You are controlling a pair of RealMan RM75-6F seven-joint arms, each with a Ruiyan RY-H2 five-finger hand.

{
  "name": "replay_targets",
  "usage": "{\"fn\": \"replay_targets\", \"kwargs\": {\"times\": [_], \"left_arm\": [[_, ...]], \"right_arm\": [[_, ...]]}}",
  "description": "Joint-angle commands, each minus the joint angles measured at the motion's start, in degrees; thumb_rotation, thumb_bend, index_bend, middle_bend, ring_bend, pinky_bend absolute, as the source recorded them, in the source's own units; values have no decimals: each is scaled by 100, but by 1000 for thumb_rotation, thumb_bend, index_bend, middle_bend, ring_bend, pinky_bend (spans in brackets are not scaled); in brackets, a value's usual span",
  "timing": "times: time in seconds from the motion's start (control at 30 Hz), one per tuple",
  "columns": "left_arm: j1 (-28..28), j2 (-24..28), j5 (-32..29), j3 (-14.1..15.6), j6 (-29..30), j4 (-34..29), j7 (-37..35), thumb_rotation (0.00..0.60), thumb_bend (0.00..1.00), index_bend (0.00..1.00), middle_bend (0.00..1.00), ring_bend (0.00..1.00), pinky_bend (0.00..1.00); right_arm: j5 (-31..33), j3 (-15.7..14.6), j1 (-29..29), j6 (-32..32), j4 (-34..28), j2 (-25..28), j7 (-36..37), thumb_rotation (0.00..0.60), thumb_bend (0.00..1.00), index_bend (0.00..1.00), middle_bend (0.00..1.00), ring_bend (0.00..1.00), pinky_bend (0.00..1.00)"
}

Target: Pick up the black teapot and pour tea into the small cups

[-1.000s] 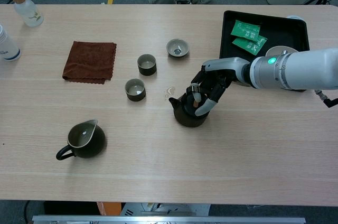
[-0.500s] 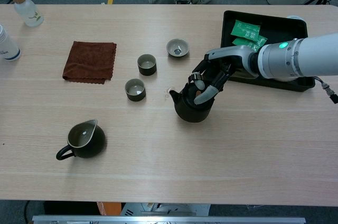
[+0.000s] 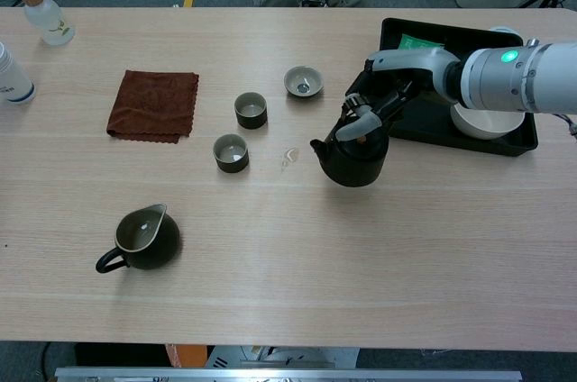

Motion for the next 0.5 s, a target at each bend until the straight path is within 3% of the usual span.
{"fn": "replay_targets", "kwargs": {"times": [0.03, 0.2, 0.33, 0.5], "left_arm": [[-1, 0, 7, 2, 3, 1, 1, 581, 297, 160, 110, 114, 132], [-1, -1, 23, 11, 0, 6, -6, 581, 297, 160, 110, 114, 132], [2, -1, 29, 14, 6, 18, -27, 582, 297, 160, 110, 114, 132], [8, -6, 33, 23, 5, 42, -45, 581, 297, 160, 110, 114, 132]], "right_arm": [[-32, -195, 34, 475, -109, 23, -364, 389, 0, 833, 873, 865, 144], [148, -351, 108, 850, -255, 52, -704, 365, 20, 859, 880, 868, 143], [226, -438, 158, 1087, -330, 68, -973, 408, 233, 867, 881, 870, 144], [373, -529, 218, 1340, -405, 55, -1288, 446, 344, 869, 884, 873, 144]]}}
